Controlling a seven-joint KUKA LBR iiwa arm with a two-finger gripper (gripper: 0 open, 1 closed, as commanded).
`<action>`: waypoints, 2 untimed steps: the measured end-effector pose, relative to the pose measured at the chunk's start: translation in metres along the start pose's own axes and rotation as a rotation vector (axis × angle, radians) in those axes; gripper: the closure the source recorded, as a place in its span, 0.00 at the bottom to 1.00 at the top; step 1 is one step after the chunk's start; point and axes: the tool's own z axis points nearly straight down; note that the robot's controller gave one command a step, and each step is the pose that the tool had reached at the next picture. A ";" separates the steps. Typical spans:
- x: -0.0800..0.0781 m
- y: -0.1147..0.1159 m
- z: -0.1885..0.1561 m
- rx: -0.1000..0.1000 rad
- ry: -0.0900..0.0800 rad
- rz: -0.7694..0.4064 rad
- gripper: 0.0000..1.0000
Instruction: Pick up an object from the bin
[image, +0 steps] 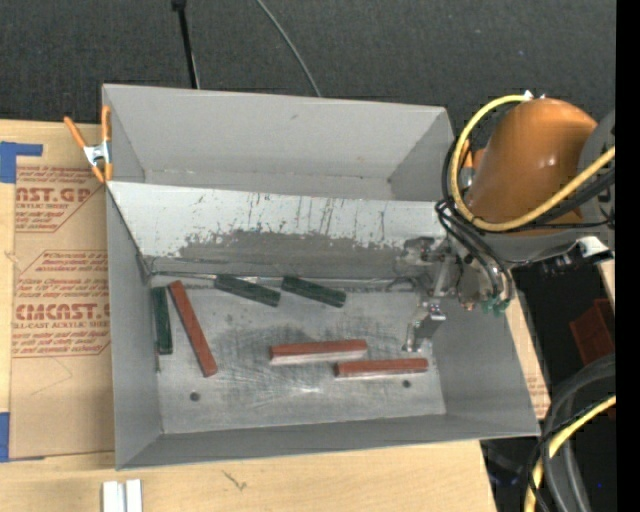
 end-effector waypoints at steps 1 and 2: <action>0.003 0.000 0.048 0.000 -0.004 -0.081 0.00; -0.003 -0.013 0.122 0.000 -0.004 -0.181 0.00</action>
Offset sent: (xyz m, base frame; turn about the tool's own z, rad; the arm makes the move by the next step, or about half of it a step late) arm 0.0033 -0.0201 -0.1496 -0.2121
